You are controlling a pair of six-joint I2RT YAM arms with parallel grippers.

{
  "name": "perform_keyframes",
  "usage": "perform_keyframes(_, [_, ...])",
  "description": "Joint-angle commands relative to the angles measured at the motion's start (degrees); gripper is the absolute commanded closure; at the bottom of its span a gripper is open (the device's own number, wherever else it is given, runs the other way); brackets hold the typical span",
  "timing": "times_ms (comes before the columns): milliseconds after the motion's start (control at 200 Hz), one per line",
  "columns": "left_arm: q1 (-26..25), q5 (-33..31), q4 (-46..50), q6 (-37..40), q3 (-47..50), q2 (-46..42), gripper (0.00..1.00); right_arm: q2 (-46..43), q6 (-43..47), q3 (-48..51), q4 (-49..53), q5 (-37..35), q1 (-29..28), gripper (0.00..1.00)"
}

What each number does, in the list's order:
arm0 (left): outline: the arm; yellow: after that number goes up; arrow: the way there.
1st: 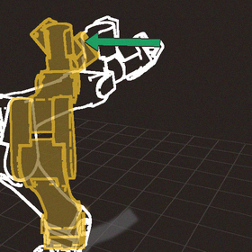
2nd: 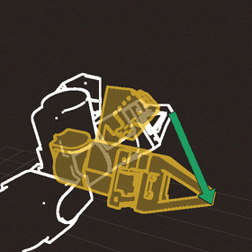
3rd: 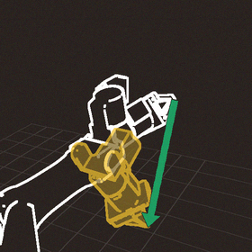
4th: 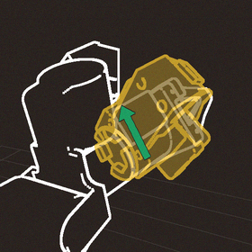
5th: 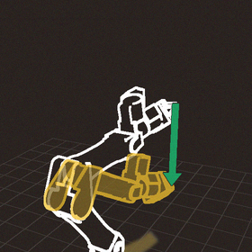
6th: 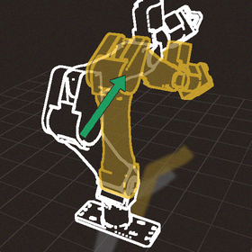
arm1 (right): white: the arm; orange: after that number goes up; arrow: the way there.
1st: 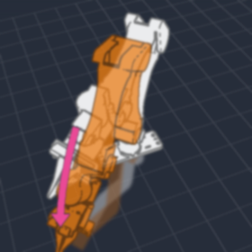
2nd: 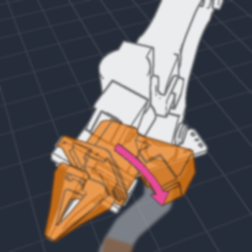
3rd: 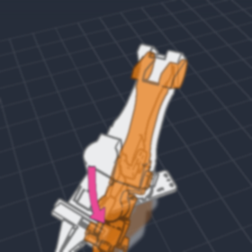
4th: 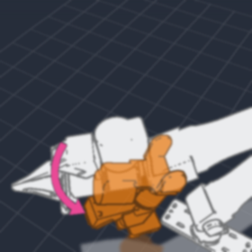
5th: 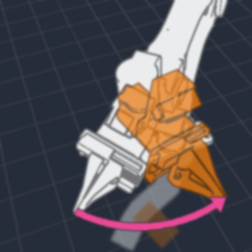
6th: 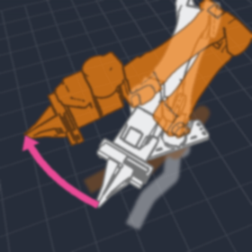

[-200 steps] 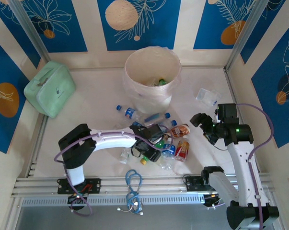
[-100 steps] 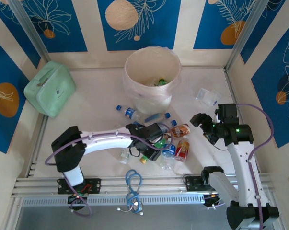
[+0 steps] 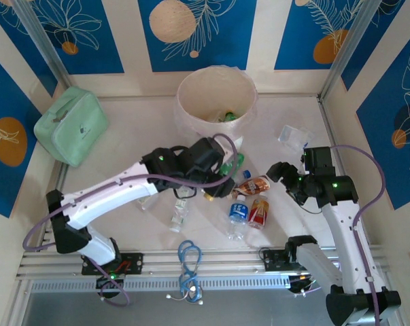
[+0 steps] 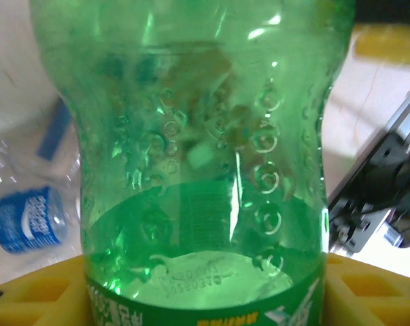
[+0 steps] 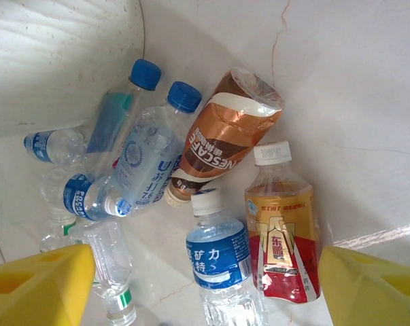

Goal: Put the plastic bottles in the bin

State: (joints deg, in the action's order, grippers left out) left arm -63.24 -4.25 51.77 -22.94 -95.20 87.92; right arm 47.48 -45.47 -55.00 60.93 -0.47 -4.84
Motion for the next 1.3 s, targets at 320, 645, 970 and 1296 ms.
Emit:
perform_keyframes(320, [18.89,3.96,3.34,3.93,-33.99,15.84,0.4,-1.26,-3.21,-0.94,1.56,-2.95,-5.03,0.14])
perform_keyframes(645, [28.87,10.37,-2.42,-3.7,-44.81,26.06,0.42,-1.23,-6.7,-0.02,1.3,-6.46,-11.88,0.15])
perform_keyframes(970, [32.79,16.03,-5.4,-7.29,-44.83,30.89,0.42,-1.07,-7.16,0.76,1.56,-7.44,-13.62,0.15])
perform_keyframes(1296, [32.75,15.28,-4.78,-6.9,-44.52,32.58,0.31,-0.91,-6.9,0.49,2.42,-8.31,-13.65,0.15])
